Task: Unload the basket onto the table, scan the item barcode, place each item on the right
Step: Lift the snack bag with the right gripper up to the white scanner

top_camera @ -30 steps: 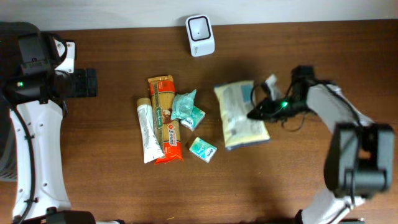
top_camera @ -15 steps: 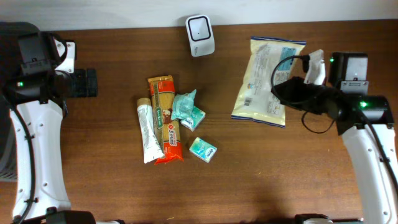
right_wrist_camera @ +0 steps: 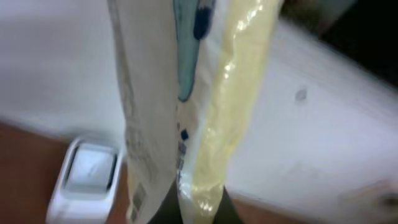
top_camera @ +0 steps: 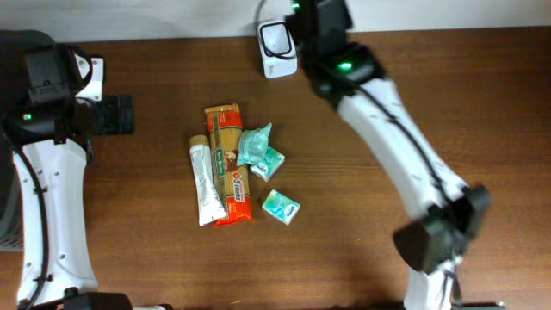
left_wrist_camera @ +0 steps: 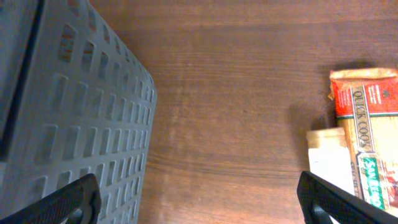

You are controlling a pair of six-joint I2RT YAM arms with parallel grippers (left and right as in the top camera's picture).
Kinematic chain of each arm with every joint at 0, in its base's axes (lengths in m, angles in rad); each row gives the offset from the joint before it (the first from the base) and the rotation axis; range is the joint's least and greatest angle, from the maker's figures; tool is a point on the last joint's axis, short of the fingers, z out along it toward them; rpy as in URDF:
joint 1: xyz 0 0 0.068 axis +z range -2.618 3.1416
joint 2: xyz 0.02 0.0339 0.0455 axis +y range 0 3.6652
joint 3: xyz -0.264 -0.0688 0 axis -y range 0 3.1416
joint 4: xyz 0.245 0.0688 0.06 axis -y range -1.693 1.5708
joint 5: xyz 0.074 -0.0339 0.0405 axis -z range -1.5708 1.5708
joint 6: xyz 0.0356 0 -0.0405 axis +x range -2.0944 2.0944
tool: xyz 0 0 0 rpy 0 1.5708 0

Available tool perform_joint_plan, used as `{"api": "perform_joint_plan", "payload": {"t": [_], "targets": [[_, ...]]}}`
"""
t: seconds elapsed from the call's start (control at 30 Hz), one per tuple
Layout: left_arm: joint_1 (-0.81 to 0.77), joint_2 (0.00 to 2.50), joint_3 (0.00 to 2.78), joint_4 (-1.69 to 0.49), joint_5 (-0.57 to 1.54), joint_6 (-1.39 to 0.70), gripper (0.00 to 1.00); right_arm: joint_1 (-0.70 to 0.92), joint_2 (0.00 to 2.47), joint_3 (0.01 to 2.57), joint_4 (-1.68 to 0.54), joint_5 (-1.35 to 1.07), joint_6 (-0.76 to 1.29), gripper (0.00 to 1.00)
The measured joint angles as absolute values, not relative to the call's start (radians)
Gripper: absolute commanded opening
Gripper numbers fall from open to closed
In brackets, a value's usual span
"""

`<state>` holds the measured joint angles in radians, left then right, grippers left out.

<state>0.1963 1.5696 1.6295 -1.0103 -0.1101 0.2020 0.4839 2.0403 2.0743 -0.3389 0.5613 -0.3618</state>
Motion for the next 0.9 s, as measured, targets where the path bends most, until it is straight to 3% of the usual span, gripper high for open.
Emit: {"api": "perform_joint_plan", "payload": {"t": [0.17,0.37,0.77,0.9], "targets": [[0.196,1.568,1.63,-1.008,-0.11,0.202,0.99,0.488,2.28,2.072,0.067,0.559,-0.822,0.04],[0.196,1.568,1.63,-1.008,-0.11,0.202,0.99,0.489,2.463,2.072,0.205,0.434,-1.124,0.04],[0.196,1.568,1.63,-1.008,-0.11,0.202,0.99,0.489,2.468,2.072,0.255,0.398,-1.159,0.04],[0.196,1.568,1.63,-1.009,-0.109,0.202,0.99,0.489,2.429,2.072,0.154,0.397,-0.977,0.04]]}}
